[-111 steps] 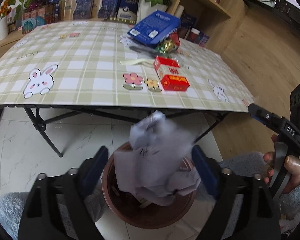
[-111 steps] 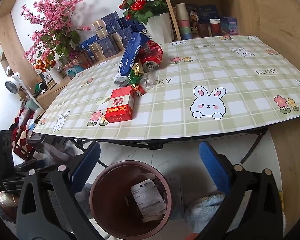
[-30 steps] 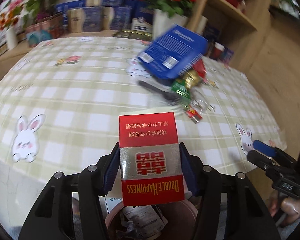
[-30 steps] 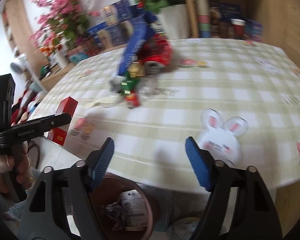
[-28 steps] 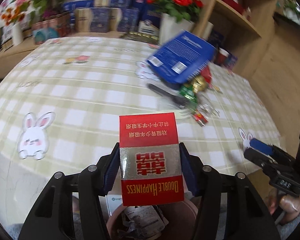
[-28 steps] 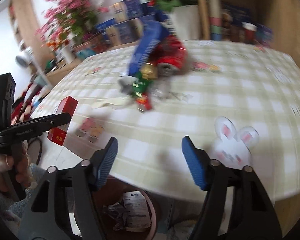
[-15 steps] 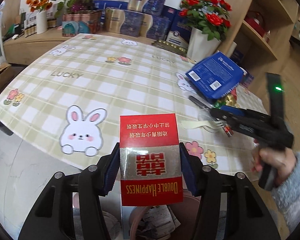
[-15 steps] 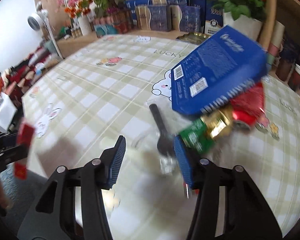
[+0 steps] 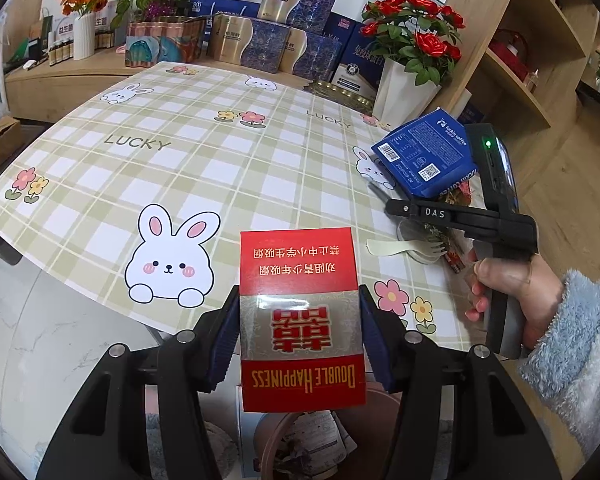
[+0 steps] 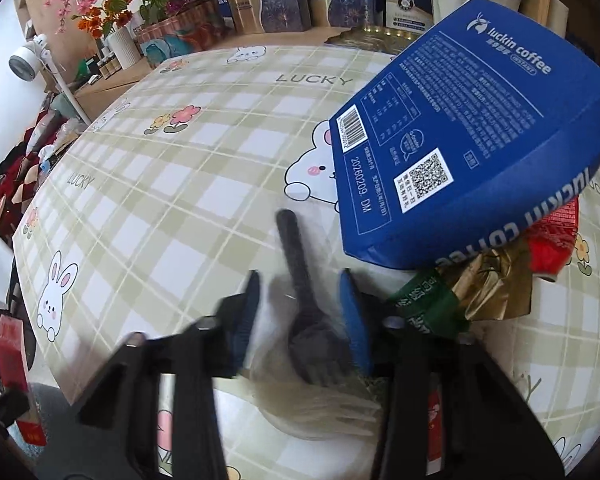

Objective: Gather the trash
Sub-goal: 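Lift the red box with the left tool while the right tool grasps the black plastic spoon, then lower the black spoon into the bin and open the right tool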

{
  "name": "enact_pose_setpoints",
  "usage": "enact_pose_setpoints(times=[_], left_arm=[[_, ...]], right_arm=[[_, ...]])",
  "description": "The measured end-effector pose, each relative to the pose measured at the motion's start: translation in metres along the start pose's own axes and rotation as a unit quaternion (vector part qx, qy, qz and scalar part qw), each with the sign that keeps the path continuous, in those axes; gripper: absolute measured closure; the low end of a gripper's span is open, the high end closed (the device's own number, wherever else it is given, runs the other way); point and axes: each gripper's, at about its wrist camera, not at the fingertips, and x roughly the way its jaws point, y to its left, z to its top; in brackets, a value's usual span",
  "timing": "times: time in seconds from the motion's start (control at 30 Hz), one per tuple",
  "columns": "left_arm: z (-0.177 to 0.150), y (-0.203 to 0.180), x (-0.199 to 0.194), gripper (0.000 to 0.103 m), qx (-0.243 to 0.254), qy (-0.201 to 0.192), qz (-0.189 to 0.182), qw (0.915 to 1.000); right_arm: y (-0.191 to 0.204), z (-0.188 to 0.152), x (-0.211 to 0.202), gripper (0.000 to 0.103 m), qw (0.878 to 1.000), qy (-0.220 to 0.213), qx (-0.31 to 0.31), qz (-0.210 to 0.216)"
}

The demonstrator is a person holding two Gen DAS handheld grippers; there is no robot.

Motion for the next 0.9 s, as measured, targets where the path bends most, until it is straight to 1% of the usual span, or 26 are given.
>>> enact_pose_setpoints(times=[0.03,0.07,0.1,0.27,0.3,0.4,0.53,0.67,0.77,0.9], left_arm=[[0.001,0.001,0.0,0.049,0.0,0.0,-0.001,1.0],[0.001,0.001,-0.001,0.049,-0.001,-0.001,-0.002,1.0],[0.002,0.001,-0.002,0.049,-0.002,-0.003,-0.002,1.0],[0.004,-0.003,-0.01,0.049,0.002,-0.009,-0.005,0.9999],[0.004,-0.005,-0.012,0.049,0.003,-0.01,-0.007,0.9999],[0.004,-0.011,-0.018,0.049,0.008,-0.014,-0.011,0.9998],[0.001,-0.019,-0.028,0.049,0.016,-0.017,-0.017,0.9996],[-0.005,-0.028,-0.039,0.049,0.024,-0.015,-0.025,0.9993],[-0.01,-0.035,-0.046,0.049,0.035,-0.015,-0.03,0.9988],[-0.021,-0.046,-0.053,0.049,0.051,-0.008,-0.039,0.9979]], right_arm=[[-0.001,0.001,-0.002,0.079,1.0,-0.002,0.001,0.0],[-0.001,0.001,-0.006,0.083,1.0,-0.006,0.003,0.001],[-0.003,0.001,-0.01,0.084,1.0,-0.014,0.006,0.007],[0.001,0.001,-0.042,0.086,0.998,-0.057,0.004,0.04],[0.002,0.0,-0.051,0.086,0.996,-0.067,0.002,0.053],[0.008,-0.009,-0.069,0.086,0.994,-0.083,-0.005,0.066],[0.01,-0.028,-0.092,0.086,0.993,-0.091,-0.007,0.077],[0.006,-0.055,-0.121,0.086,0.99,-0.108,0.005,0.088],[-0.001,-0.082,-0.142,0.086,0.988,-0.119,0.027,0.098],[-0.009,-0.123,-0.167,0.086,0.985,-0.129,0.06,0.1]])
